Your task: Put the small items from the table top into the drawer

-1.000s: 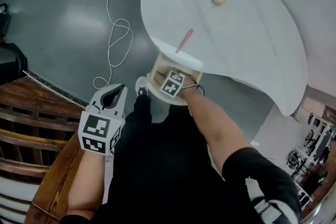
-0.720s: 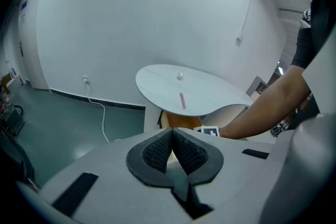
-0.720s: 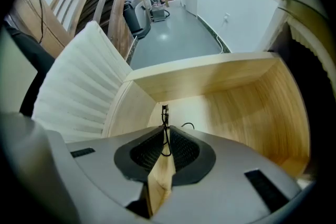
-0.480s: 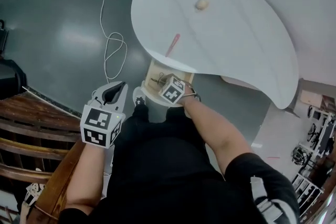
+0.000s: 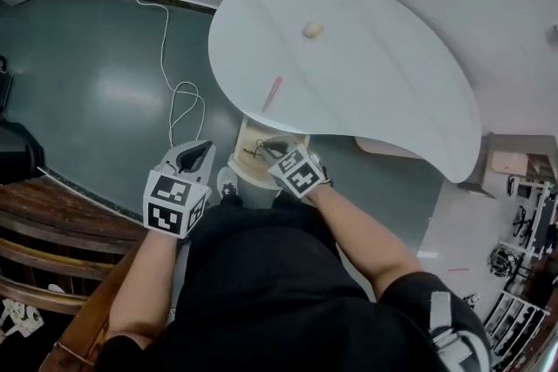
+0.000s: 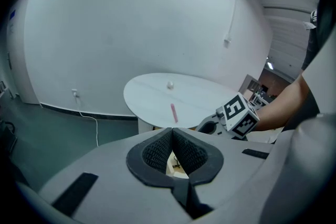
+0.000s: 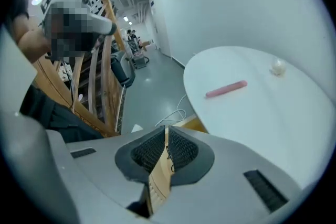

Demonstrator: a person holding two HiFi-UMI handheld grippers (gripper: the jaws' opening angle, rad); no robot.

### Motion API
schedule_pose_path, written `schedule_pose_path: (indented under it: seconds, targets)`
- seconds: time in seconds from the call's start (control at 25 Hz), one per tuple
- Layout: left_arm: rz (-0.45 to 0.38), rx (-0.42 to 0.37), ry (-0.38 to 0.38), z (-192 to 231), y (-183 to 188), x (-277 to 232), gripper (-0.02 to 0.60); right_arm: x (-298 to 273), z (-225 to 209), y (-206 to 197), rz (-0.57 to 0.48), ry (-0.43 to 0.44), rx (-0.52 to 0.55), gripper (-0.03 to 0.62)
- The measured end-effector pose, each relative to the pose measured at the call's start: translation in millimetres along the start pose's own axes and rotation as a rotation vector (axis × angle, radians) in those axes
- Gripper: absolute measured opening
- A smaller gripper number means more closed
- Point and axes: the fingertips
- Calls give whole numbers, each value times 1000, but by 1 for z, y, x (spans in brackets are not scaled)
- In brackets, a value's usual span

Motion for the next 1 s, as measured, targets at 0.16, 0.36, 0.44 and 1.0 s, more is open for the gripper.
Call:
schedule_pose_path:
  seconds: [0.16, 0.36, 0.44, 1.0]
  targets:
    - [-13, -2, 4, 1, 6, 4, 15, 28, -13, 31, -97, -48, -54, 17]
    - [-22, -8, 20, 5, 10, 10, 15, 44, -37, 56, -168, -107, -128, 17]
    - [-29, -6, 25, 6, 10, 13, 16, 45, -46, 63, -178, -127, -163, 17]
    - [-47, 8, 64, 18, 1, 37, 15, 9, -114, 74, -131, -305, -419, 72]
Point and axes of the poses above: the fingertips, and each gripper's own axes: x backward along the fingers, z to its left, y out of its top, and after that the axes turned 5 degrees about -x, right-handed
